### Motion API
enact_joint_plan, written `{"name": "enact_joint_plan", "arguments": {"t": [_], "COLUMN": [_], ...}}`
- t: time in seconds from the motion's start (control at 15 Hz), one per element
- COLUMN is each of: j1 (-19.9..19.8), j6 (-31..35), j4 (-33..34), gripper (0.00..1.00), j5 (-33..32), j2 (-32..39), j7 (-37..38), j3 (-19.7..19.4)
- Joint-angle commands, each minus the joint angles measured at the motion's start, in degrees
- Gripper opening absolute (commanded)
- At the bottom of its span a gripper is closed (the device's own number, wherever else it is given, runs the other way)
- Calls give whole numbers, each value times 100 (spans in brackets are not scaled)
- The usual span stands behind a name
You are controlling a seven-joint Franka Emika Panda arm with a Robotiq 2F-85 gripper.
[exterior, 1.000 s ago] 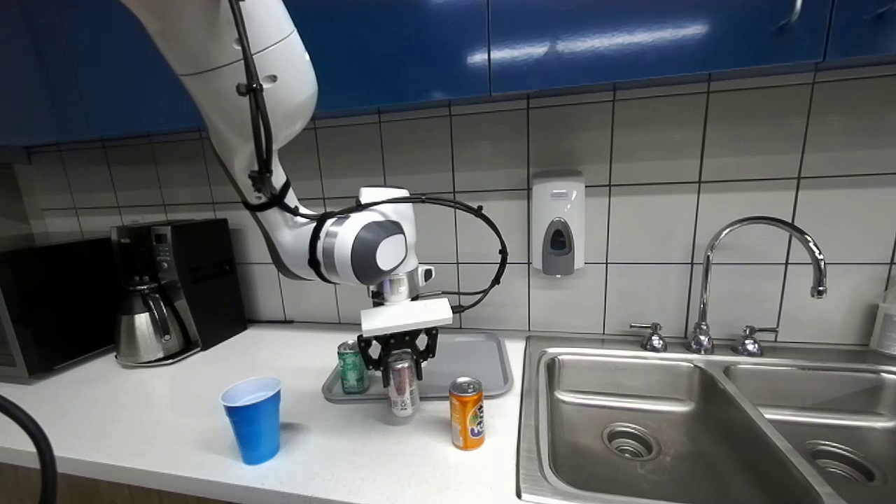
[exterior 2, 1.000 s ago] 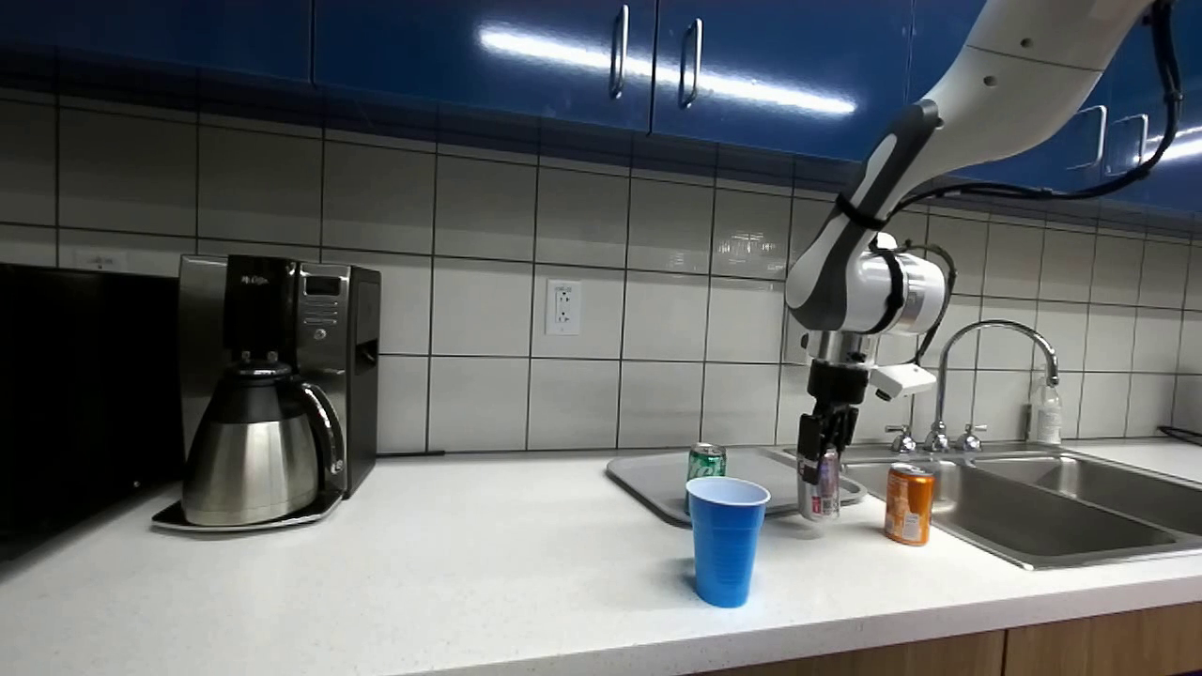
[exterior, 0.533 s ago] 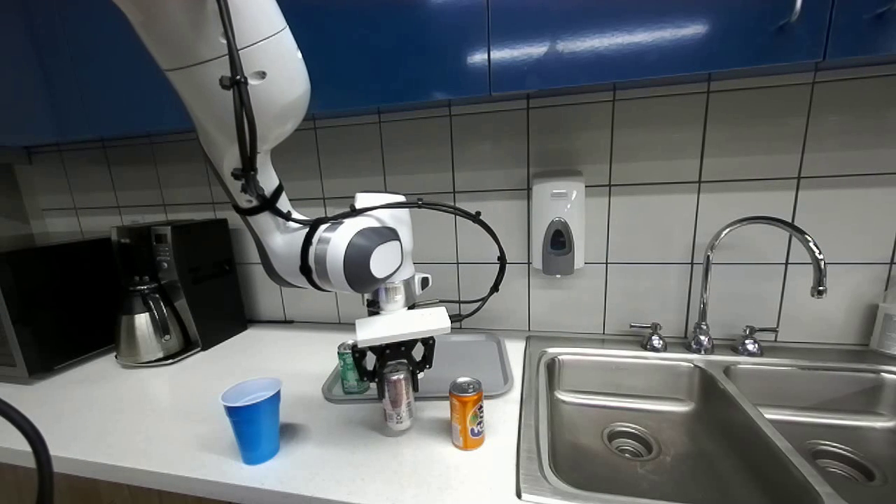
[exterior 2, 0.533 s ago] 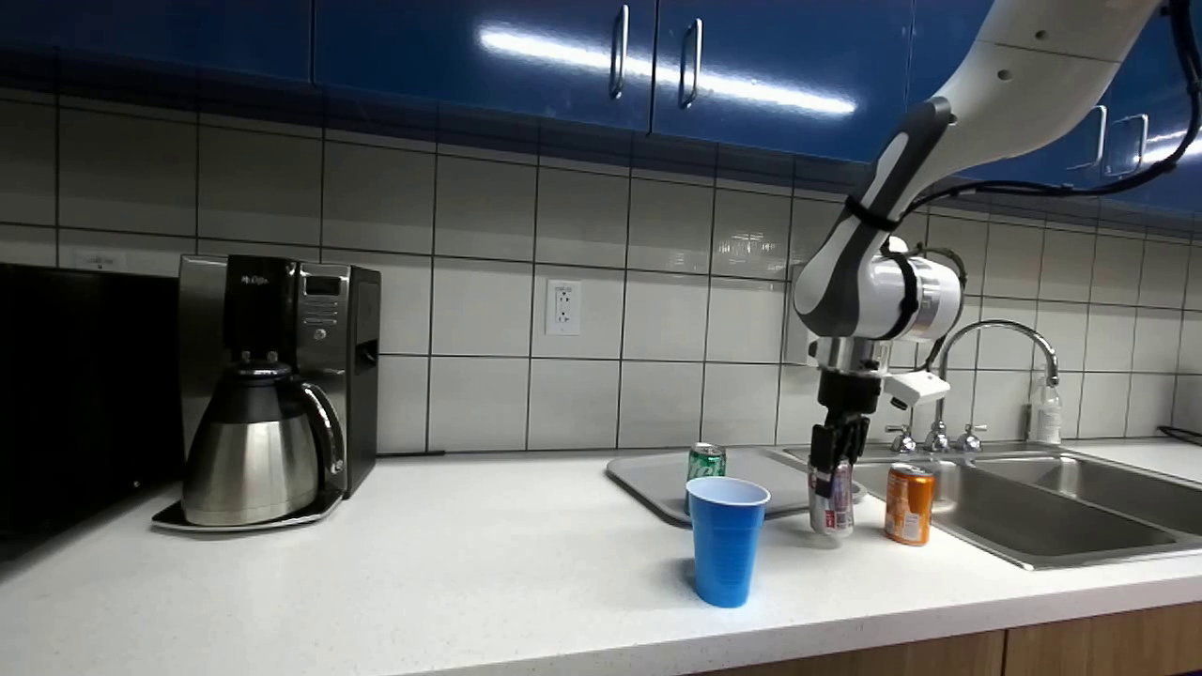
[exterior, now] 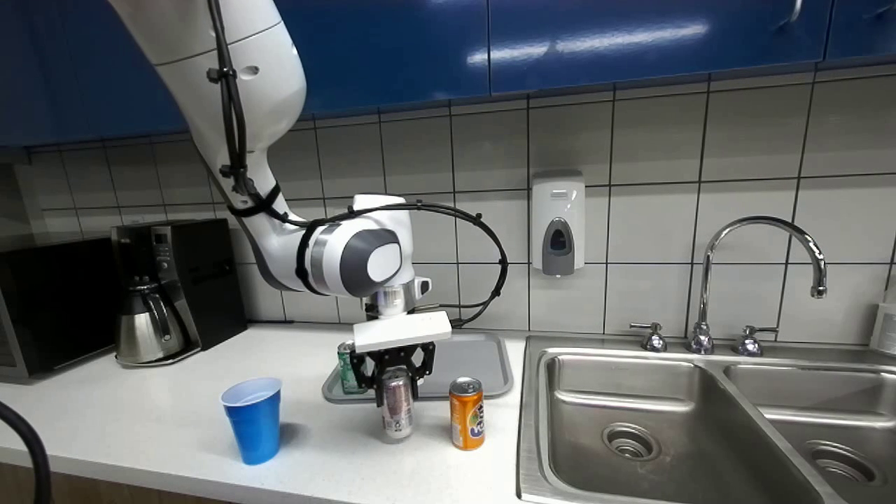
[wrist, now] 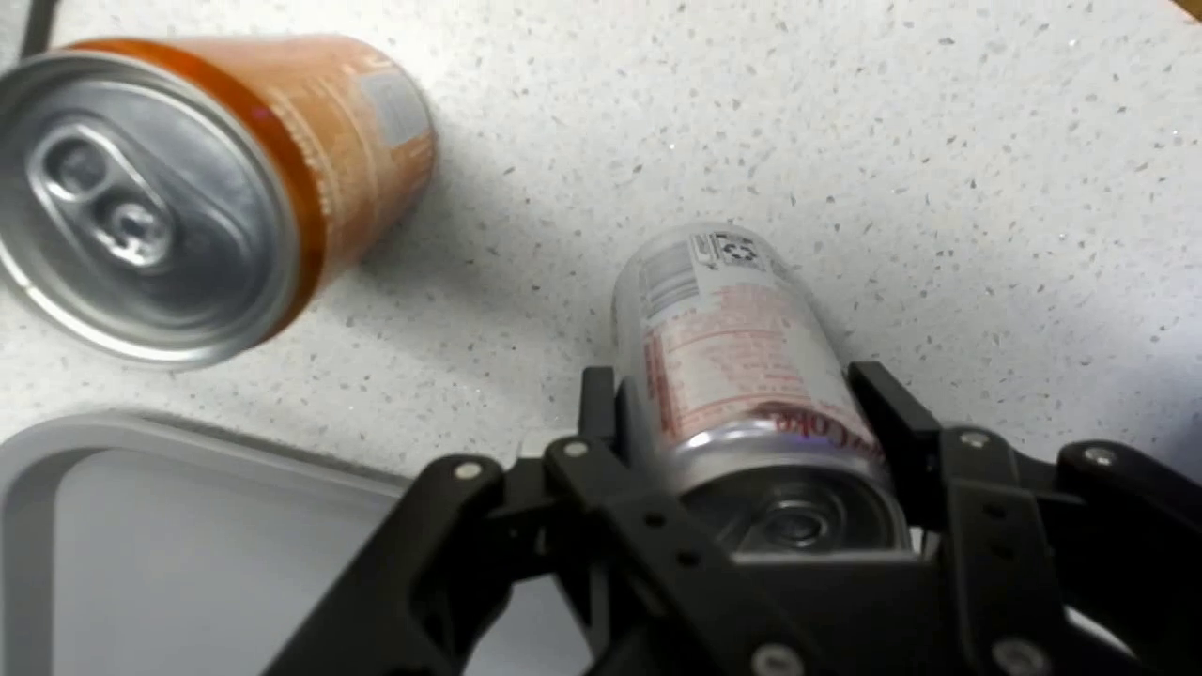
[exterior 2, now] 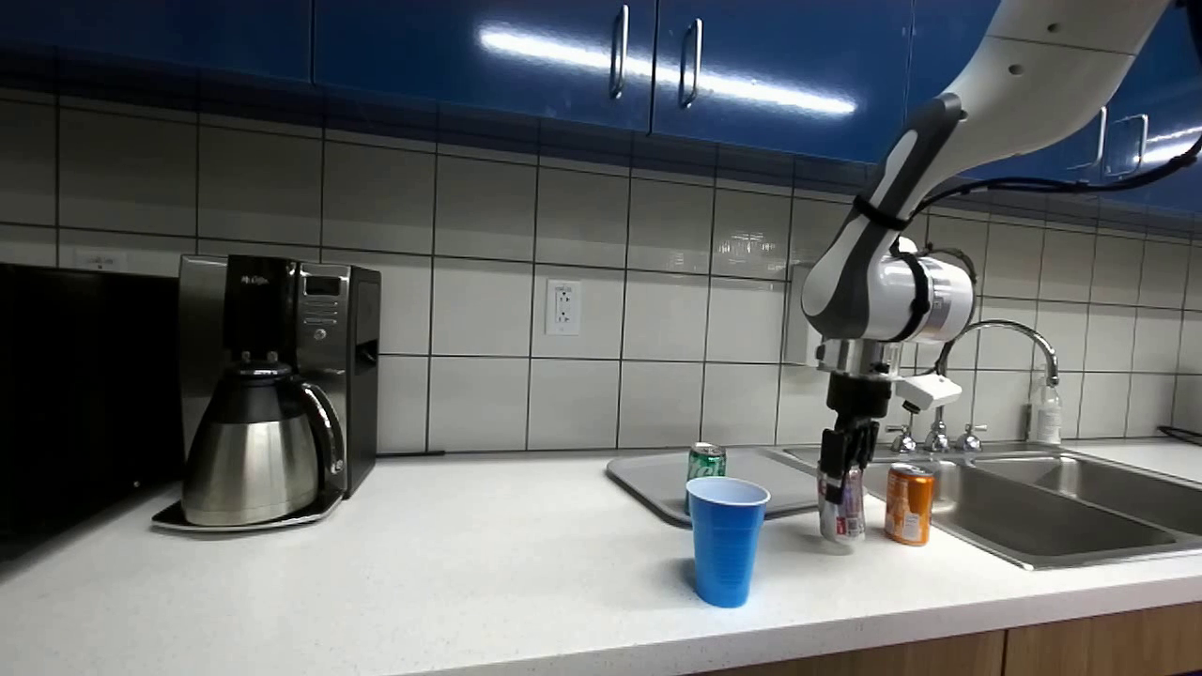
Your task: Move all the cans from the tray to the counter top
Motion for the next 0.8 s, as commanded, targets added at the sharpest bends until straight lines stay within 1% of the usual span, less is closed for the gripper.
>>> {"name": "enact_joint_plan", "arguments": {"t": [0.0, 0.07, 0.2, 0.53, 0.73], "j1": [44, 45, 52, 80, 116], "j6": [65, 68, 81, 82, 48], "j4": [-190, -196, -201, -183, -122], "gripper": [80, 90, 100, 100, 100], "j5": [126, 134, 135, 162, 324], "j2": [-283, -288, -309, -380, -455], "j7": [-208, -205, -199, -191, -236], "j3": [-76, -78, -84, -95, -69]}}
